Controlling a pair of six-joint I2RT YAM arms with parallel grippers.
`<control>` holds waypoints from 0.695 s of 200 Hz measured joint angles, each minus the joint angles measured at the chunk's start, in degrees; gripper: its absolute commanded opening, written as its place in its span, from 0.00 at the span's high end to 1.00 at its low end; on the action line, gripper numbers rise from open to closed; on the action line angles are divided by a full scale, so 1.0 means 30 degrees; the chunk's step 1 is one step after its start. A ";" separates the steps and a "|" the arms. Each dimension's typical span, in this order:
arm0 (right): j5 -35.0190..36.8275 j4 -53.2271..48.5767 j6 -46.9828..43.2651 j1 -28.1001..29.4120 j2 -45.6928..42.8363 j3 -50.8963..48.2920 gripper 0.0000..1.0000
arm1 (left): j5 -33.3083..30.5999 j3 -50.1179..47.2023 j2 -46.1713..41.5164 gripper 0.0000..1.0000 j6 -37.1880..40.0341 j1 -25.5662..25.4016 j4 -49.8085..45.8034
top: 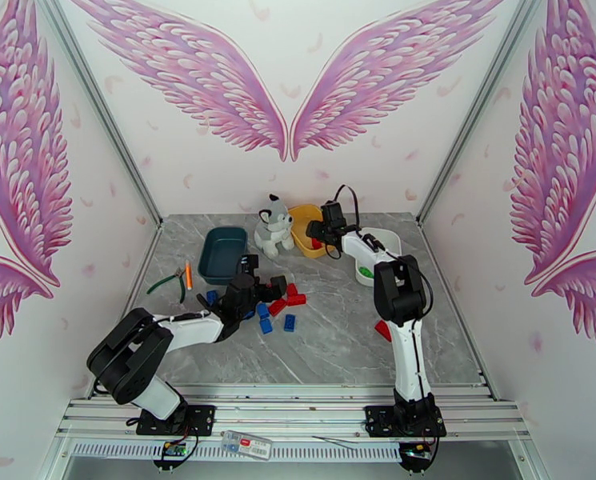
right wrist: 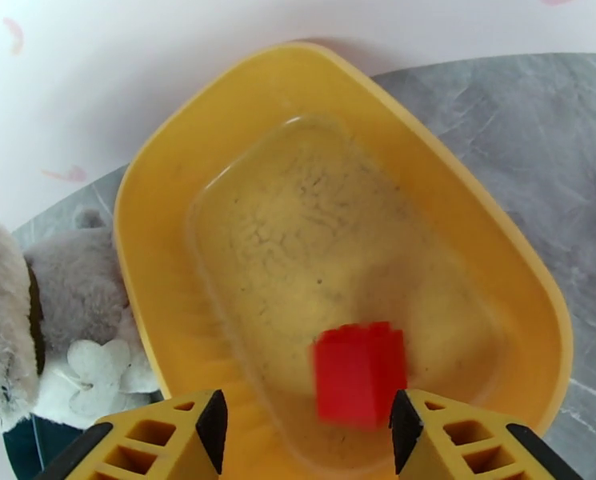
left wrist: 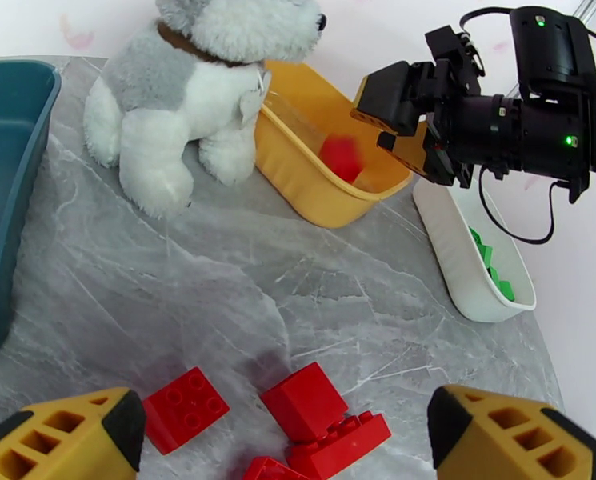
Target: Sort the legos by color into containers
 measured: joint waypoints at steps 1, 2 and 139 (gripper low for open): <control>-0.0029 -0.0007 0.0007 0.0000 -0.0007 0.0000 0.34 | -0.0007 -0.0015 -0.0015 0.01 0.0000 -0.0007 0.0007; -0.0036 -0.0007 0.0007 0.0007 -0.0007 0.0000 0.34 | -0.0029 -0.0029 -0.0051 0.01 0.0015 -0.0022 0.0007; 0.0430 0.4255 -0.0233 0.2863 -1.2276 -1.5722 0.06 | -0.3519 -0.1865 -0.1195 0.01 0.0641 -0.1566 0.0350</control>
